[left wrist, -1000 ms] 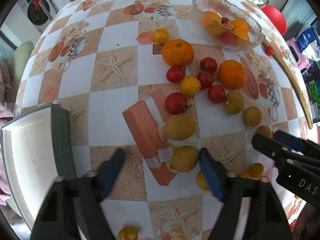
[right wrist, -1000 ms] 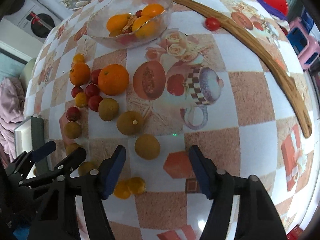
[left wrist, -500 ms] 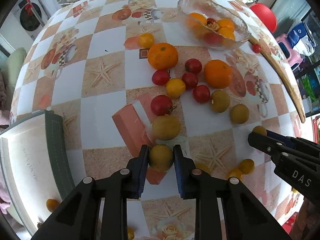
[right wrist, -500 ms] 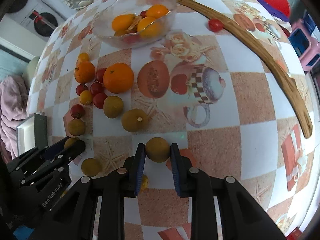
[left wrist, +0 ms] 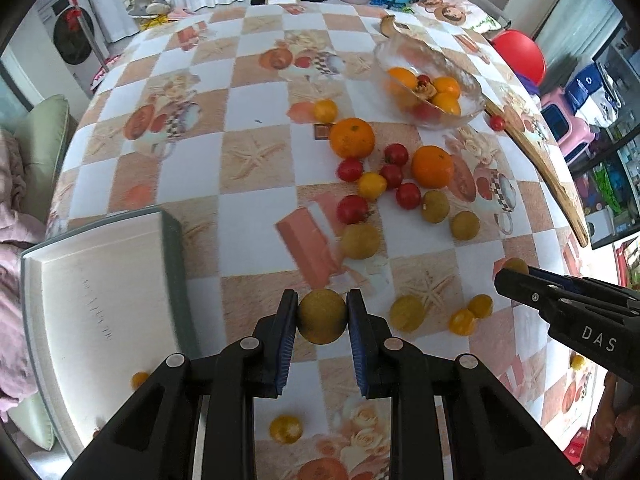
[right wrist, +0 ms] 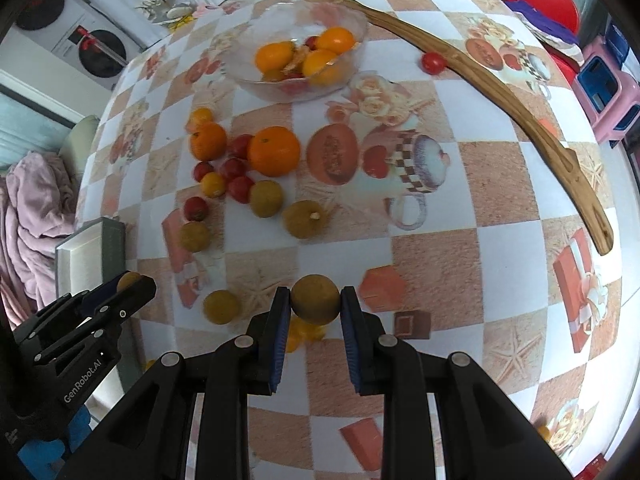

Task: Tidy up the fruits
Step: 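Grasp a yellow plum with each gripper, then carry both yellow plums over the white tray and open both grippers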

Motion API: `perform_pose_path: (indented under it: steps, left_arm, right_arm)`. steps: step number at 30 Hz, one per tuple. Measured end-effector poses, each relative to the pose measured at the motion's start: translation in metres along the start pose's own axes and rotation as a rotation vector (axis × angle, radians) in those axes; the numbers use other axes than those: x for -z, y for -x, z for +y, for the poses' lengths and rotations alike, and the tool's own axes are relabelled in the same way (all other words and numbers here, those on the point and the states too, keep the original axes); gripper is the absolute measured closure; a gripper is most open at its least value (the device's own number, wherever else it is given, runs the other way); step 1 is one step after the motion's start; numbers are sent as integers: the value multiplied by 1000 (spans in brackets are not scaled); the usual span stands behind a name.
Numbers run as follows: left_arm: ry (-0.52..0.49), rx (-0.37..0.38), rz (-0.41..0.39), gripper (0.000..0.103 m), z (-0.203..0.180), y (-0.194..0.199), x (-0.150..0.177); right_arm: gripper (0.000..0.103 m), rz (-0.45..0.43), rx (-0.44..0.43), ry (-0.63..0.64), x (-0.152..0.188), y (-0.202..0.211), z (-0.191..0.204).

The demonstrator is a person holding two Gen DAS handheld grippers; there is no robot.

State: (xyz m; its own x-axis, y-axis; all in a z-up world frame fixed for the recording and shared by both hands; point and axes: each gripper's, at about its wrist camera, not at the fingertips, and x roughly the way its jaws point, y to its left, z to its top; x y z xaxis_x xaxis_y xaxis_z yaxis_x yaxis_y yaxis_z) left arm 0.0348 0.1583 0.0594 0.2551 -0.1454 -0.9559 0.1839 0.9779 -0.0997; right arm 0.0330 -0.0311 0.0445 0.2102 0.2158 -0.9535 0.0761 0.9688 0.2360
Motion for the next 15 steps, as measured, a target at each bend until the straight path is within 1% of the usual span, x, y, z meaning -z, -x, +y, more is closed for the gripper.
perform_pose_path:
  steps: [9,15]
  left_arm:
    - [60,-18,-37,77,43,24,17]
    - [120,-48,-58,77,87,37,31]
  right_arm:
    - [76,-4,-18,82,2,2,51]
    - [76,4,-41,159,1,-3,102]
